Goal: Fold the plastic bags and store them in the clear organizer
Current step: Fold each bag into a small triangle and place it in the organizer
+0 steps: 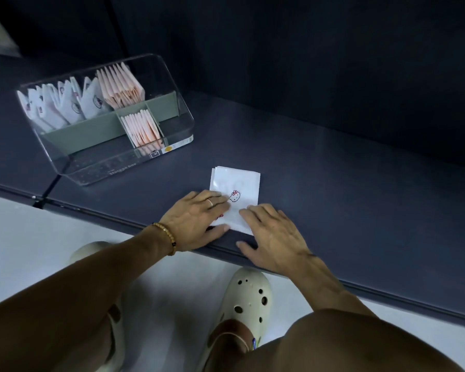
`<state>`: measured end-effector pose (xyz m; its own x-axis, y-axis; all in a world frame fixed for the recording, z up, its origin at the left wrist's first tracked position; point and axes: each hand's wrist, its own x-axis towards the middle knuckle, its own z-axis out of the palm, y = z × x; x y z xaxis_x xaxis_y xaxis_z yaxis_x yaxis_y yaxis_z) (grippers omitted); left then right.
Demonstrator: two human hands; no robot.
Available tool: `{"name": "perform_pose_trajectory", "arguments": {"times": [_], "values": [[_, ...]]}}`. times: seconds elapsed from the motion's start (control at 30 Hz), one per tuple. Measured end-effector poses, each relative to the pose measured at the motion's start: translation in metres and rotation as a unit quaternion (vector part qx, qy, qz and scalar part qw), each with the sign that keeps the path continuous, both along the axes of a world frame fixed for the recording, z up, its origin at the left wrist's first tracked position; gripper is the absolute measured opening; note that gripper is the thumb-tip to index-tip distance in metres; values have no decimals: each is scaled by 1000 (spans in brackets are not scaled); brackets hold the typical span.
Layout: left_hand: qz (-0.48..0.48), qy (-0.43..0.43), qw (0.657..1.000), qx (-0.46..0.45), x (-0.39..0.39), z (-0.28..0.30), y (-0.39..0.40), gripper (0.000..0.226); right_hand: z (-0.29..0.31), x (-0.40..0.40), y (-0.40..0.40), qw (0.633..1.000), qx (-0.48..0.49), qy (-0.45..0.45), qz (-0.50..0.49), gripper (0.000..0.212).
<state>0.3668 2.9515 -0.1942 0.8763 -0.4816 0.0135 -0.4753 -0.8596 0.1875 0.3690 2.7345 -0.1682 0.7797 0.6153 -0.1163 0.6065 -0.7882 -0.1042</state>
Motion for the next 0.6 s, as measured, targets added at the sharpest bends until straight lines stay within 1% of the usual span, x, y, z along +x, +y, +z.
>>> {"name": "perform_pose_trajectory", "arguments": {"times": [0.07,0.13,0.2,0.23,0.27,0.3,0.33,0.4,0.47,0.53,0.6], "values": [[11,1,999,-34,1,4,0,52,1,4,-2,998,35,27,-40,38],[41,30,997,-63,3,5,0,52,3,10,0,984,106,60,-130,27],[101,73,987,-100,6,5,1,50,6,18,5,954,182,104,-216,17],[140,98,976,-133,9,6,-1,41,6,24,7,934,222,129,-247,11],[179,120,960,-177,13,9,-2,32,5,30,9,914,255,153,-275,11],[212,130,944,-215,17,11,-4,28,6,35,12,896,273,173,-304,17],[240,131,931,-241,23,11,-5,29,6,40,14,880,283,190,-330,23],[283,135,911,-267,31,13,-9,35,2,50,19,861,280,212,-367,26],[325,135,904,-243,35,13,-14,39,-2,56,23,855,258,223,-392,25],[363,127,908,-165,40,9,-20,38,-5,61,27,848,242,228,-414,23],[392,118,905,-113,45,6,-24,33,-8,66,29,841,235,222,-433,22]]}}
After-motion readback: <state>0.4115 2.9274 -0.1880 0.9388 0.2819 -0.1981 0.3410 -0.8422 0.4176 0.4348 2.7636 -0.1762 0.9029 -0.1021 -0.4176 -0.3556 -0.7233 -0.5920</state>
